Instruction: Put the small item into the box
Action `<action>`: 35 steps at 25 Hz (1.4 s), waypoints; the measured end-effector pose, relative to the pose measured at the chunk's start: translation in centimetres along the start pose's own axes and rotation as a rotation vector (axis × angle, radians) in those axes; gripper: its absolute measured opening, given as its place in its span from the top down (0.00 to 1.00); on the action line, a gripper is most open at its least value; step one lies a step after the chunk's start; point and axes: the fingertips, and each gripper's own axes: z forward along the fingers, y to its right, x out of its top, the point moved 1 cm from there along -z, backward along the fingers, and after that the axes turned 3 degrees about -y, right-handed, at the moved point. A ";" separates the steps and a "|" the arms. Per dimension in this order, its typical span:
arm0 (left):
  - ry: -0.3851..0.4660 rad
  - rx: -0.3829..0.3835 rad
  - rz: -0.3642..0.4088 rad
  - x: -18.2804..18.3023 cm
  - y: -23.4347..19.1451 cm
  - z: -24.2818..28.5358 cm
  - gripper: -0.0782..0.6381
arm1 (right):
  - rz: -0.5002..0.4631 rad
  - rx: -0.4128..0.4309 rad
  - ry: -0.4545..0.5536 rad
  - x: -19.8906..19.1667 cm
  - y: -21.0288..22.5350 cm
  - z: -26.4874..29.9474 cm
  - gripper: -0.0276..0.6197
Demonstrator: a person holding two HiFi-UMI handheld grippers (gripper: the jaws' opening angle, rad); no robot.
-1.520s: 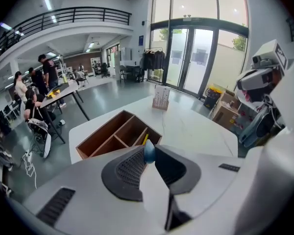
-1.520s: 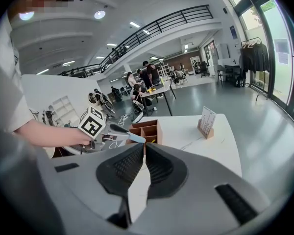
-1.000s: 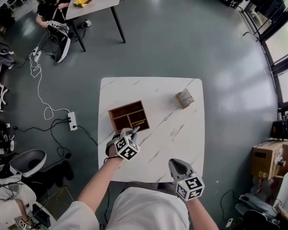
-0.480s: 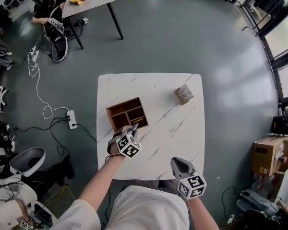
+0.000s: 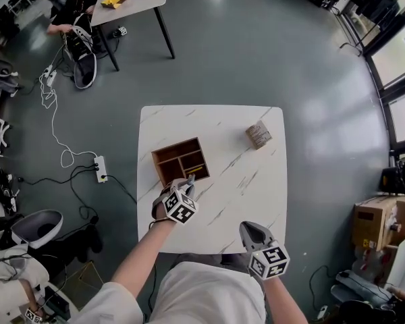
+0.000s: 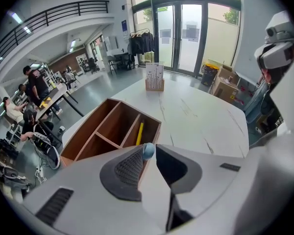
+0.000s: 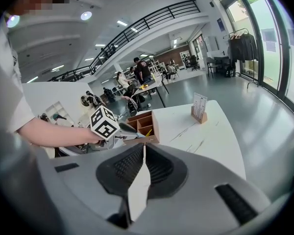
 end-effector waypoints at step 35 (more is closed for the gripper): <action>0.300 0.138 -0.433 -4.2 10.9 -16.0 0.87 | -0.170 0.159 0.050 -3.3 -1.5 -9.0 0.91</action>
